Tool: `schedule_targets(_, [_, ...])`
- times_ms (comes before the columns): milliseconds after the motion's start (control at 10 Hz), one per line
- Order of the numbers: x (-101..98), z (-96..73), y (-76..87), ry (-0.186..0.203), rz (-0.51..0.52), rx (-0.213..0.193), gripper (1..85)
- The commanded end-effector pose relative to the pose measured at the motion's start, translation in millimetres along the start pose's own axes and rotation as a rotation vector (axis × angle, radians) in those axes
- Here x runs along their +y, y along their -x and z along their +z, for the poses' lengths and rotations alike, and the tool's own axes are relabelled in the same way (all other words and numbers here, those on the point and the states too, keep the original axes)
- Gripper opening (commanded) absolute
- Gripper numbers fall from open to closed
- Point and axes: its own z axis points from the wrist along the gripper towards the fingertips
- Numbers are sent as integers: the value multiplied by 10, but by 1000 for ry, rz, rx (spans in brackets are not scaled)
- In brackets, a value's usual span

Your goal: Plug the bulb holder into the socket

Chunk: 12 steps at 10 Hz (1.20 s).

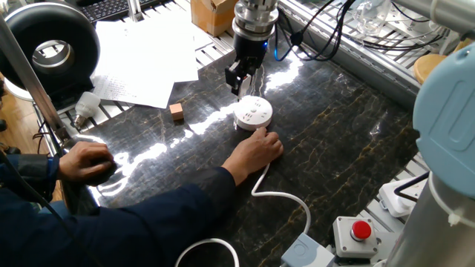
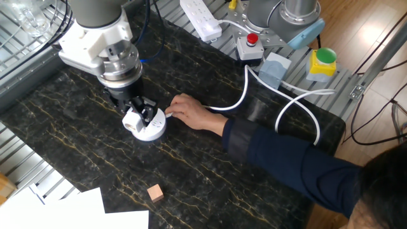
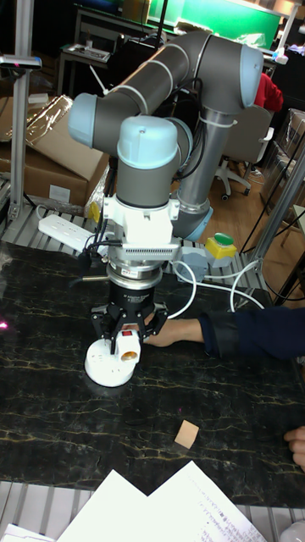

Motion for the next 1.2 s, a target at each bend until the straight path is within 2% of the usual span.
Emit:
schedule_targets(0, [-24, 56, 119, -4, 26, -24, 13])
schedule_targets(400, [-28, 146, 92, -6, 0, -27, 13])
schedule_targets(700, [-106, 188, 29, -27, -31, -33, 13])
schedule_targets(1100, [-89, 191, 8, -14, -19, -36, 13])
